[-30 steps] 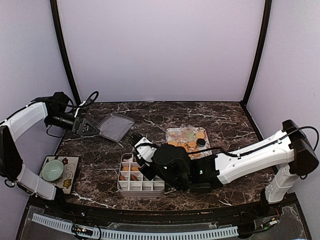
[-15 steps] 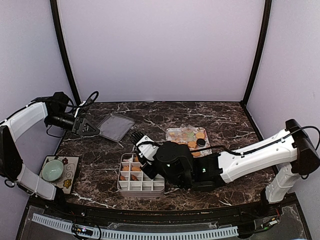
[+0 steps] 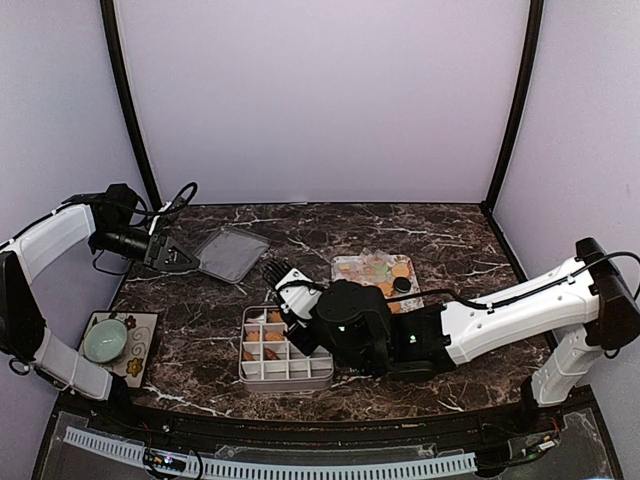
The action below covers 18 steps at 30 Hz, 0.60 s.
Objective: Pack the cookies
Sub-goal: Adjust the fake cookies in the empty pocket of the box.
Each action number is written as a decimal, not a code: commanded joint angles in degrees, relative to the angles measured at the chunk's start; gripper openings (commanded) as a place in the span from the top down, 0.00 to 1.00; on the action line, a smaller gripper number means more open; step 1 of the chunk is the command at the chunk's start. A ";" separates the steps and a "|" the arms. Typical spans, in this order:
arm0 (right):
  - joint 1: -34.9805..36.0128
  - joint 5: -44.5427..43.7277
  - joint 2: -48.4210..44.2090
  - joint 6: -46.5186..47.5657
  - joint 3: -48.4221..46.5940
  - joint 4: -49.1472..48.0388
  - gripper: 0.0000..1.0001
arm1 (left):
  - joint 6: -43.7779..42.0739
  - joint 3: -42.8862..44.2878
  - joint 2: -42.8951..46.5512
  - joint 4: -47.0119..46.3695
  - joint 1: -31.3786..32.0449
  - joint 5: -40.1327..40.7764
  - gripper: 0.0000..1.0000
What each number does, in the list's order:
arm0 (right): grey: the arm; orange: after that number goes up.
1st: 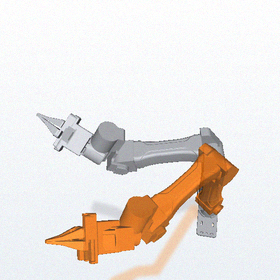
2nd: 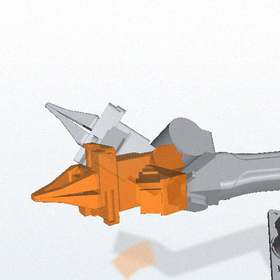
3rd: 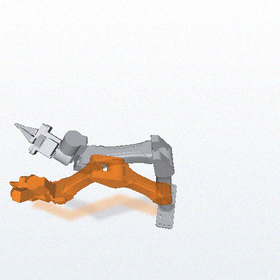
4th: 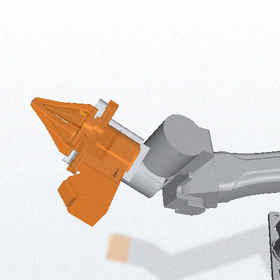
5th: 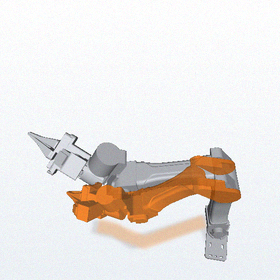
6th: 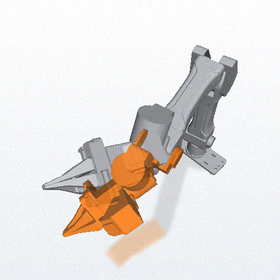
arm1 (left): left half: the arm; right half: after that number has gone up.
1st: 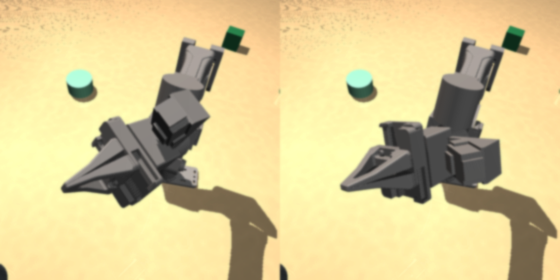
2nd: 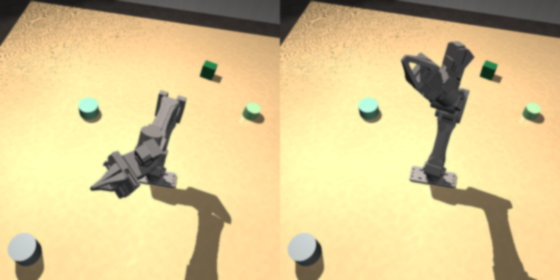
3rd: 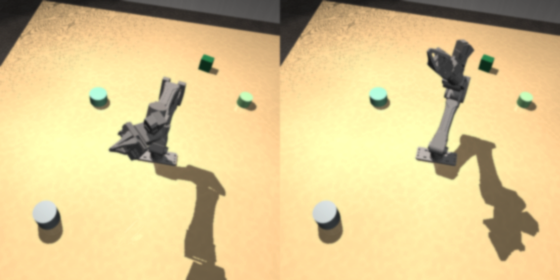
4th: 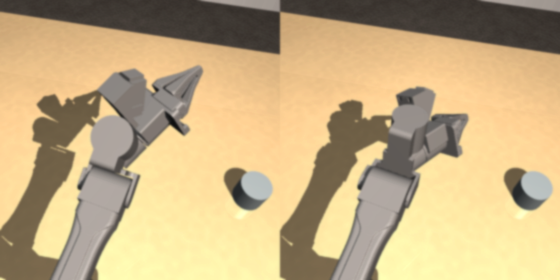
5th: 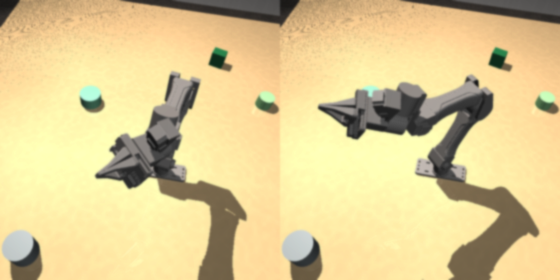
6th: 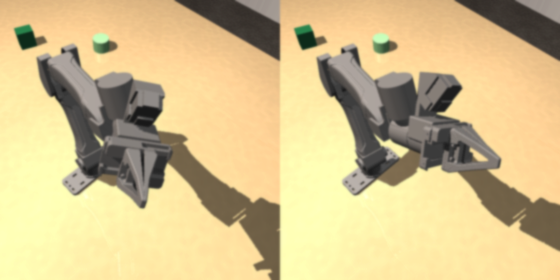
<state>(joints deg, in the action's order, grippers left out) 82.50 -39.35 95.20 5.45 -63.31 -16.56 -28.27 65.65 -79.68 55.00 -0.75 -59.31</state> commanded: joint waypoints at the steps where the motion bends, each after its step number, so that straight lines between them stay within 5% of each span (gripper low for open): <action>1: -0.40 -3.61 -2.72 1.88 0.77 -2.80 1.00 | -0.25 0.93 0.49 0.68 -0.28 -0.98 0.45; 18: -0.66 -4.61 -5.53 0.58 3.31 -4.63 1.00 | 0.19 1.24 -0.03 0.46 -0.23 -1.18 0.45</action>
<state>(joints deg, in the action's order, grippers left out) 82.50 -42.57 93.30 7.09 -61.56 -18.46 -28.21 65.65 -79.72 54.98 -0.75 -59.35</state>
